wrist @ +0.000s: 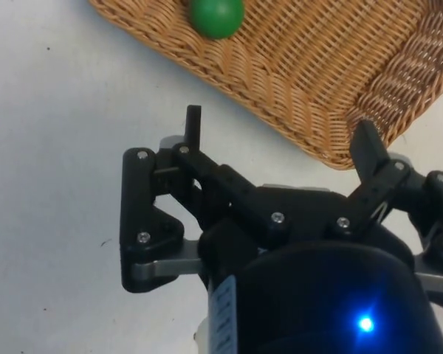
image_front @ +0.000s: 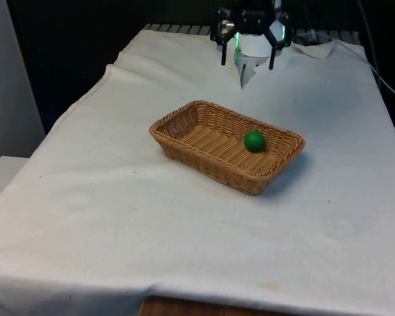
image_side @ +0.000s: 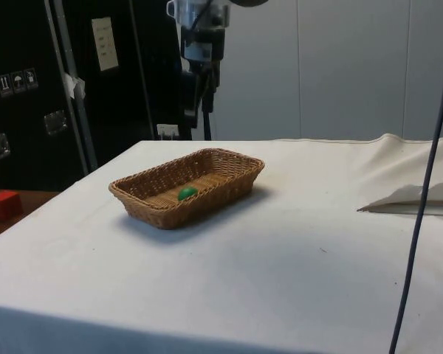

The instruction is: Pick up the ball and place it into the basket.

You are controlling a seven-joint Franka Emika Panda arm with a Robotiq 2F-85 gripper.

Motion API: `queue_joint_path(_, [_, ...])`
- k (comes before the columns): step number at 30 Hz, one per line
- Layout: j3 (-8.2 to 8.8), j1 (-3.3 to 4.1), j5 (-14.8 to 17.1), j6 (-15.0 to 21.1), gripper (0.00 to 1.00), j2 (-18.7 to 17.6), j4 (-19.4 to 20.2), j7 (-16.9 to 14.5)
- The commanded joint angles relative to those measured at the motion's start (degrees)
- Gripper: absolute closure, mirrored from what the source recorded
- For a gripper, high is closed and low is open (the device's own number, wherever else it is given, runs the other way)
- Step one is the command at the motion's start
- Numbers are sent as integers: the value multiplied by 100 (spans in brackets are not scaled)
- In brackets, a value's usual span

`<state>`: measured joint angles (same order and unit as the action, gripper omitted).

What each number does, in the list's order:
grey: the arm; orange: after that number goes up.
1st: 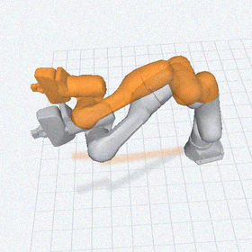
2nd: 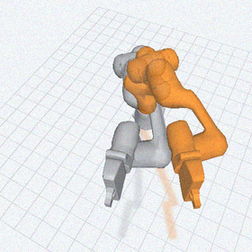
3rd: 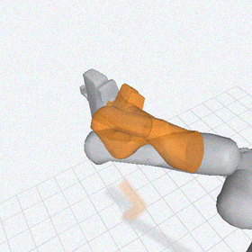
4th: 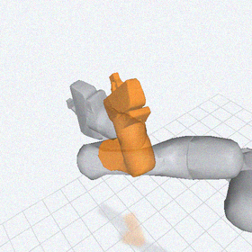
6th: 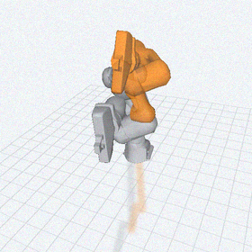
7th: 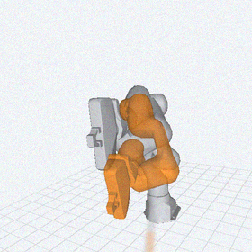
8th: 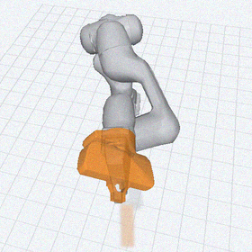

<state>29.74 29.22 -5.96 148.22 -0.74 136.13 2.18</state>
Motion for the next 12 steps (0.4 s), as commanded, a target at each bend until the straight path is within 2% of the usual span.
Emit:
queue_joint_path(1, [11, -6, -34, -69, 0, 29, -23, 120])
queue_joint_path(3, [0, 0, 0, -17, 0, 23, -6, 74])
queue_joint_path(6, [6, -6, -34, -138, 0, 97, -34, 292])
queue_joint_path(11, [6, -6, -63, -195, 0, 195, -17, 447])
queue_joint_path(12, [0, 0, 0, -149, 0, 160, -23, 361])
